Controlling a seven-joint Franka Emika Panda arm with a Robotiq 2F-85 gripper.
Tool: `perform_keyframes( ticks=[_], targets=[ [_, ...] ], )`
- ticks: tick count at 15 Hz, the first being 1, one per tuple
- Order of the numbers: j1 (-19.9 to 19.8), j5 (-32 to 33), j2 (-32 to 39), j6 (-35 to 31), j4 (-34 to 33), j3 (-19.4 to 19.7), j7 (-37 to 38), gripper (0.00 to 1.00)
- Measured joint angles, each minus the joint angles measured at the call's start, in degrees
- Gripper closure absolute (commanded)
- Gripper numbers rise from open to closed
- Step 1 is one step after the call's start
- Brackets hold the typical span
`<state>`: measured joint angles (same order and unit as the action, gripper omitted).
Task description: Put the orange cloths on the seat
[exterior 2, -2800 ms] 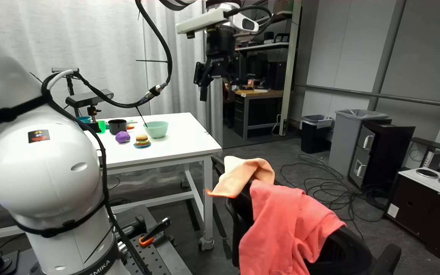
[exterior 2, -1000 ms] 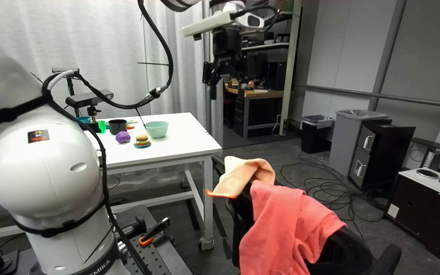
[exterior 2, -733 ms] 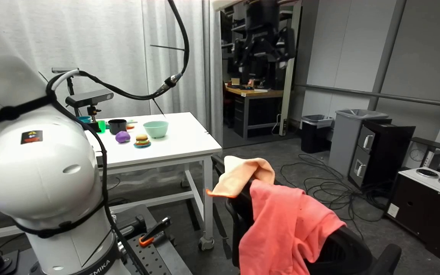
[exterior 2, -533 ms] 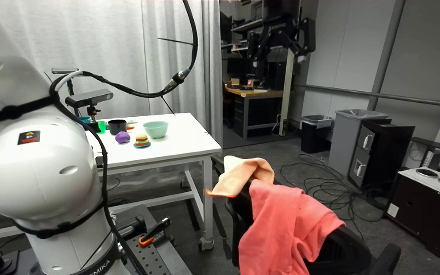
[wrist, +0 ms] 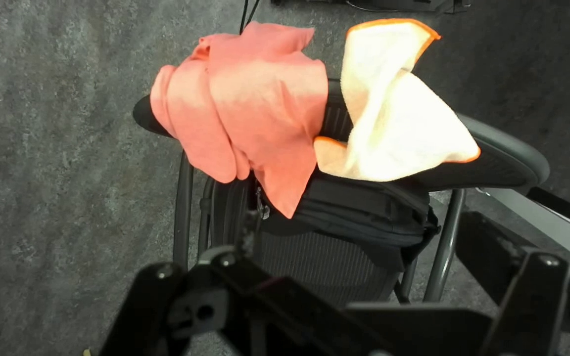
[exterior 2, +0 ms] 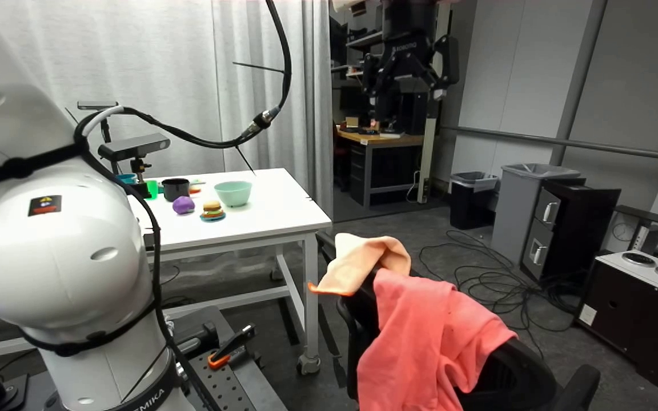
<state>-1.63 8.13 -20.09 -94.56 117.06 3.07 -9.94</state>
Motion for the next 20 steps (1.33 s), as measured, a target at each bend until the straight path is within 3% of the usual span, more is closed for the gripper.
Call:
perform_keyframes(
  ticks=[3, 13, 19, 20],
  targets=[
    [0.23, -0.5, 0.18, -2.59, 2.7, -0.36, -0.01, 0.0],
    [2.52, -4.28, 1.88, -16.62, 20.37, -1.24, 0.15, 0.0],
    [2.02, -5.32, 5.41, -23.0, 24.78, -0.69, 2.22, 0.0],
    [1.86, -5.32, 6.02, -23.79, 24.96, -0.55, 2.5, 0.25]
  ],
)
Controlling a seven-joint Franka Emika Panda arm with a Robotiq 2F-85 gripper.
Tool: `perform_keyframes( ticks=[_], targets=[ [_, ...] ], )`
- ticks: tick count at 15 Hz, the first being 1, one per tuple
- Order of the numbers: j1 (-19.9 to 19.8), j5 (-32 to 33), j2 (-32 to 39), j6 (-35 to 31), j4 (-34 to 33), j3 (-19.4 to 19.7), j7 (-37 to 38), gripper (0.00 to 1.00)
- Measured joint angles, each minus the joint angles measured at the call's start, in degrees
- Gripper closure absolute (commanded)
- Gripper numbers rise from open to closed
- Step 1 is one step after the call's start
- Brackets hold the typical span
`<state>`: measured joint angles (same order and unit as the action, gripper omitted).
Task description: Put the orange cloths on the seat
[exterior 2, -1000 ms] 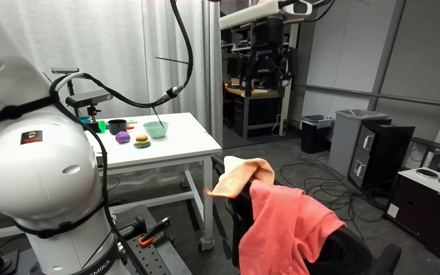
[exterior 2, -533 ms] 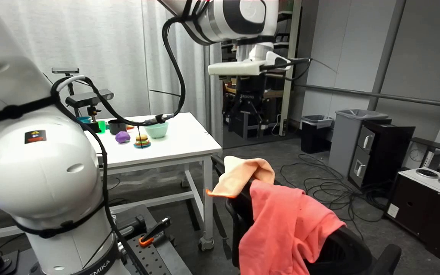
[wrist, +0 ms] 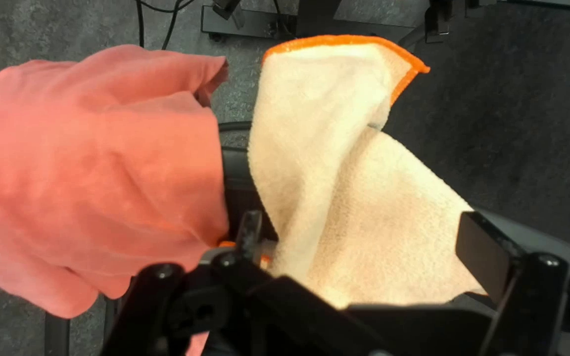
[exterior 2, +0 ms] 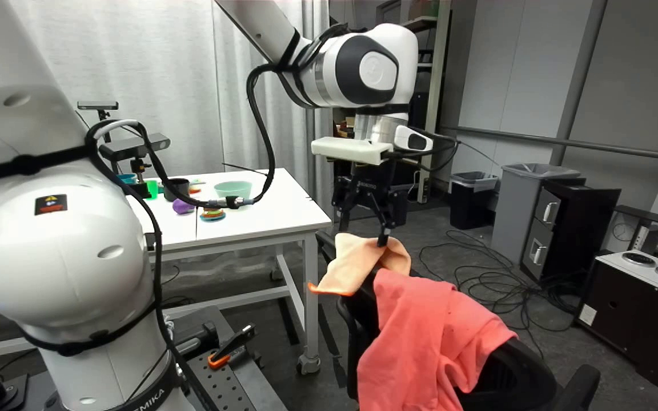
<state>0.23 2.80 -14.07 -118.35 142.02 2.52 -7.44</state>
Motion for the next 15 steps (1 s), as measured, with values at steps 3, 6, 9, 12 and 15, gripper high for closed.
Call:
perform_keyframes(
  ticks=[3, 6, 9, 12, 15],
  targets=[
    [-0.75, -0.05, 1.6, -1.65, 0.14, 0.54, 0.12, 0.44],
    [-1.17, -1.22, 2.76, -2.28, -0.01, 1.1, 0.14, 0.67],
    [-1.25, -2.23, 3.21, -2.28, -0.27, 1.24, 0.14, 0.89],
    [-1.25, -2.86, 3.18, -2.28, -1.43, 1.24, 0.19, 1.0],
    [-1.25, -3.38, 3.1, -2.33, -4.19, 1.16, 0.96, 0.99]
  ],
)
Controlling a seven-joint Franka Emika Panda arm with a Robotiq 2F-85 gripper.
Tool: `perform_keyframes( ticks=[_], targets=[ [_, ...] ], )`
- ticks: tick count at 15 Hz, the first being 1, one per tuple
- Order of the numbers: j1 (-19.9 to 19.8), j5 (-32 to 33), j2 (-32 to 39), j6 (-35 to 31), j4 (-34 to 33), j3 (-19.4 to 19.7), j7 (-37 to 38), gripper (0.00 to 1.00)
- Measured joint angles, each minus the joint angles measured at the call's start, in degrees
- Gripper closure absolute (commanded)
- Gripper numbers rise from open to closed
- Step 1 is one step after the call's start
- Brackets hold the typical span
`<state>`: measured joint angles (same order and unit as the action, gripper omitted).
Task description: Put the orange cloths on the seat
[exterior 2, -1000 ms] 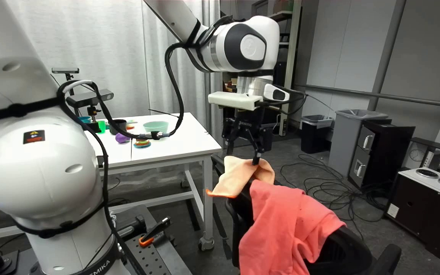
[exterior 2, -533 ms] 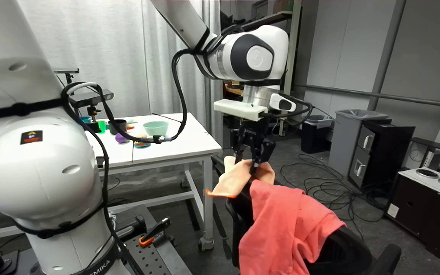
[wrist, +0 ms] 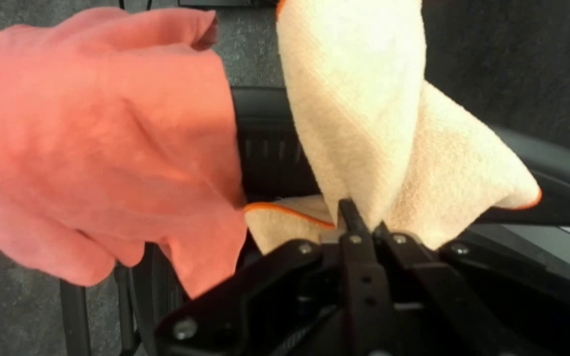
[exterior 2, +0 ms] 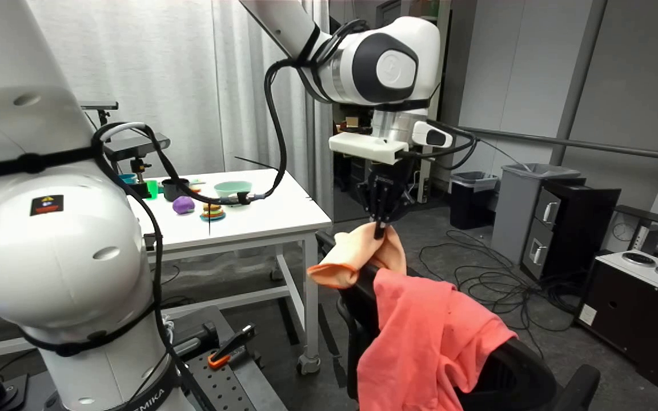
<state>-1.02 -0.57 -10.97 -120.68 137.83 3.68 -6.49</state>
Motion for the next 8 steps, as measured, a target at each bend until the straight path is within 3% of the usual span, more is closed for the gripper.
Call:
perform_keyframes(
  ticks=[8],
  targets=[
    [0.01, 0.7, 2.27, -11.15, -8.1, -1.35, 10.5, 0.99]
  ],
)
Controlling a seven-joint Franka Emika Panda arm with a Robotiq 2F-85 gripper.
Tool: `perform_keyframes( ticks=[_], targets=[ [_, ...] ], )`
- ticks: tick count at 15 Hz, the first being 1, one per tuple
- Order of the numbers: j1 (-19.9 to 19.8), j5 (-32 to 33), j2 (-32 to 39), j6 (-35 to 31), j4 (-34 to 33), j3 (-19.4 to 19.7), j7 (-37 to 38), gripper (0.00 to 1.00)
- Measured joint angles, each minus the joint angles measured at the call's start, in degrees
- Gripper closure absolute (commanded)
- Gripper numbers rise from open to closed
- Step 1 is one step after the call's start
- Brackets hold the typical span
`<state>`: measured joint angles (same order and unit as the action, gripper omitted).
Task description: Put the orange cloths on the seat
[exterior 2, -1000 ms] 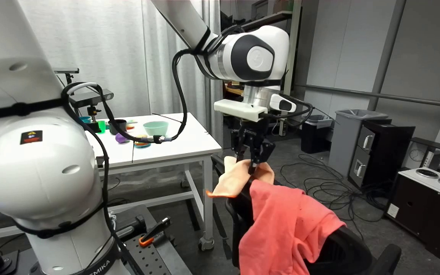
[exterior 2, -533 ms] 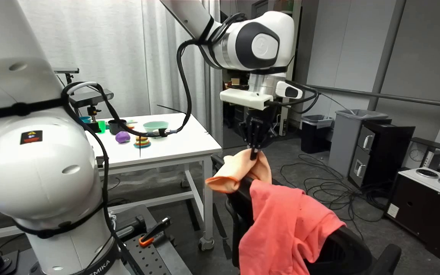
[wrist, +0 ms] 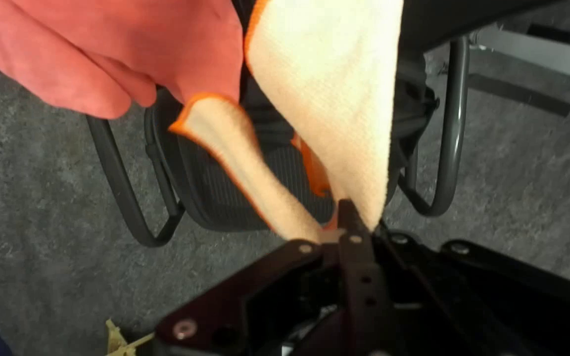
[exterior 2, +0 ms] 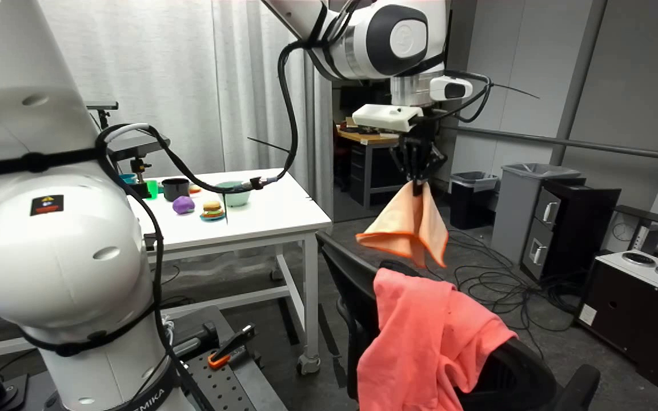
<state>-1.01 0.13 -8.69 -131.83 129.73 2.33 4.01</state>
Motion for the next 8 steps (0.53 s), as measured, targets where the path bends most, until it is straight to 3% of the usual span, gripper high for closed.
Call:
perform_keyframes(
  ticks=[4, 5, 6, 8],
  targets=[
    [-0.01, 5.1, 4.07, -7.43, -3.63, -0.46, 9.62, 0.99],
    [-0.03, 6.7, 5.13, -8.71, -4.45, -0.46, 12.13, 0.73],
    [-0.07, 8.09, 6.16, -9.37, -5.31, -0.44, 14.42, 0.72],
    [-0.11, 10.38, 7.99, -9.6, -6.87, -0.38, 18.14, 0.58]
  ],
)
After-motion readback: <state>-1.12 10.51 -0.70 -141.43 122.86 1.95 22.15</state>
